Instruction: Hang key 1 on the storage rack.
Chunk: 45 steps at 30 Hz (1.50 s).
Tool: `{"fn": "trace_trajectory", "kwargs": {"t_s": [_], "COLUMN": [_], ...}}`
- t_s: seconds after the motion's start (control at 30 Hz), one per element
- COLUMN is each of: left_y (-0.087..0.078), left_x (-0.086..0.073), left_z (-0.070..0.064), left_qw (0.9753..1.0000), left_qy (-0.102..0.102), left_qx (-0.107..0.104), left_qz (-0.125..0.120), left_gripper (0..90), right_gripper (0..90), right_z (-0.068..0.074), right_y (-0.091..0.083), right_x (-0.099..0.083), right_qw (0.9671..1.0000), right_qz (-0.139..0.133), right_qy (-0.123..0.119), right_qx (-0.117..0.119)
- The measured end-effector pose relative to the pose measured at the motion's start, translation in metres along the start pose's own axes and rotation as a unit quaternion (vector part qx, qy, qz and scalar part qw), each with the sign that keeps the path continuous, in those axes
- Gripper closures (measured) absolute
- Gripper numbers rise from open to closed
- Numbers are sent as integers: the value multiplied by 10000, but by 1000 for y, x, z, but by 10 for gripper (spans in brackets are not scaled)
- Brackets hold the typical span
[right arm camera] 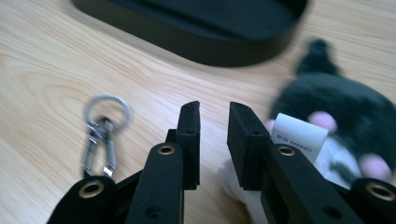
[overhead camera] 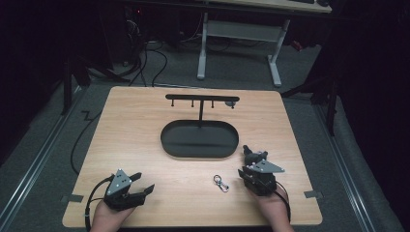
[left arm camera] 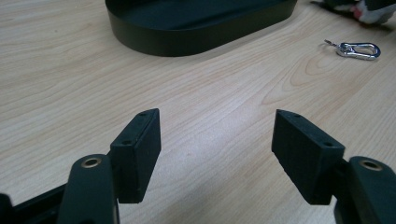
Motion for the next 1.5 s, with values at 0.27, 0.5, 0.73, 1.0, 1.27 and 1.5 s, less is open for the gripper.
{"fn": "trace_trajectory", "kwargs": {"t_s": [0.27, 0.5, 0.73, 1.0, 1.27, 1.5], "left_y": [20, 37, 44, 40, 38, 39], "left_x": [16, 25, 22, 18, 18, 18], "left_z": [-4, -13, -16, -17, -19, -19], "left_qw": [9999, 9997, 9992, 9987, 9983, 9981], "left_qy": [17, 186, 270, 334, 409, 407], "left_qx": [-117, -185, -212, -333, -380, -415], "left_qz": [-48, 16, 206, 188, 186, 203], "left_gripper": [336, 335, 331, 336, 338, 339], "right_gripper": [680, 587, 463, 290, 148, 42], "right_z": [-16, -25, -35, -44, -43, -38], "right_y": [-41, -59, -63, -62, -56, -48], "right_x": [-25, -42, -50, -48, -34, -25], "right_qw": [9989, 9983, 9972, 9954, 9897, 9790], "right_qz": [-216, -267, 38, 670, 1308, 1997], "right_qy": [366, 351, 637, 641, 528, 363], "right_qx": [-177, -369, -397, -259, -237, -185]}}
Point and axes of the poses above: each handheld gripper's, and its own axes: y roughly forward along the jaws, x roughly out of its top, z roughly to its left, the point moved 5 cm from there along y, roughly forward along the jaws
